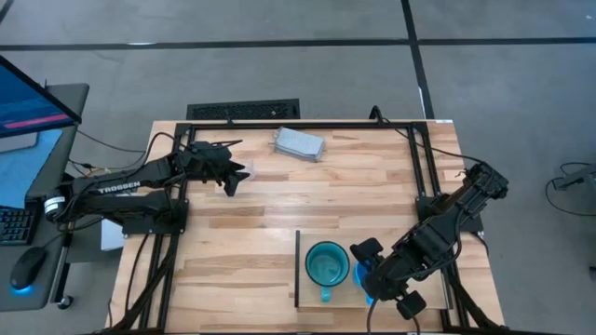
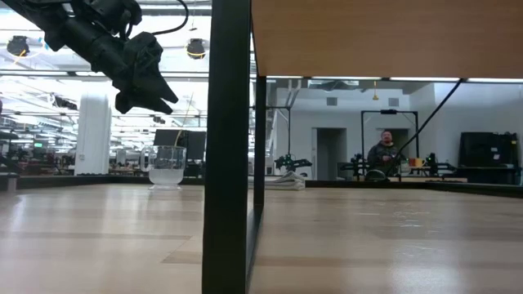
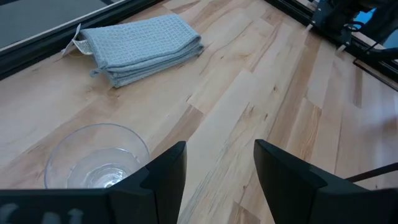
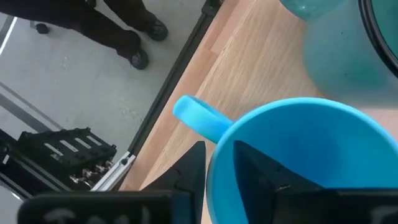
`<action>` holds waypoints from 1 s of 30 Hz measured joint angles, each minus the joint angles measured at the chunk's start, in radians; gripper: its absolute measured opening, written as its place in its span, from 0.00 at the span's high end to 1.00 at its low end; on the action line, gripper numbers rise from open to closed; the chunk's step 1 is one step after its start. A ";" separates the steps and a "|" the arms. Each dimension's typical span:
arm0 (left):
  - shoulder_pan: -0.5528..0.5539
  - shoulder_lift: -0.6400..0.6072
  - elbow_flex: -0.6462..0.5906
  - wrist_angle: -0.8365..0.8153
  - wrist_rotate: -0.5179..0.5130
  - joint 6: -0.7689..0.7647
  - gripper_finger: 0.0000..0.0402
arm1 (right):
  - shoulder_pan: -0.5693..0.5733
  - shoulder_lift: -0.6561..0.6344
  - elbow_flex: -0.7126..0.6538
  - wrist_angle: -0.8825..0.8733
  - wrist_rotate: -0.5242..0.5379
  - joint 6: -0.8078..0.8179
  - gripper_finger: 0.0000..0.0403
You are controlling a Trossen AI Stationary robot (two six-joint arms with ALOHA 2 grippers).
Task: Stack small to large cups/mugs on shelf
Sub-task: Put the light blue mug on the shelf, then put the transparent mug on the shelf
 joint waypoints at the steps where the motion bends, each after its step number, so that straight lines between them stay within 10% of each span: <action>1: 0.000 0.000 0.000 0.000 0.000 0.000 0.55 | 0.000 0.000 0.000 0.000 0.000 0.001 0.73; 18: 0.000 0.000 0.000 0.000 0.000 -0.001 0.55 | 0.000 0.000 0.000 -0.003 -0.002 0.000 0.69; 30: 0.000 0.000 0.000 0.000 0.000 -0.001 0.55 | 0.000 0.000 0.000 -0.006 -0.002 -0.003 0.44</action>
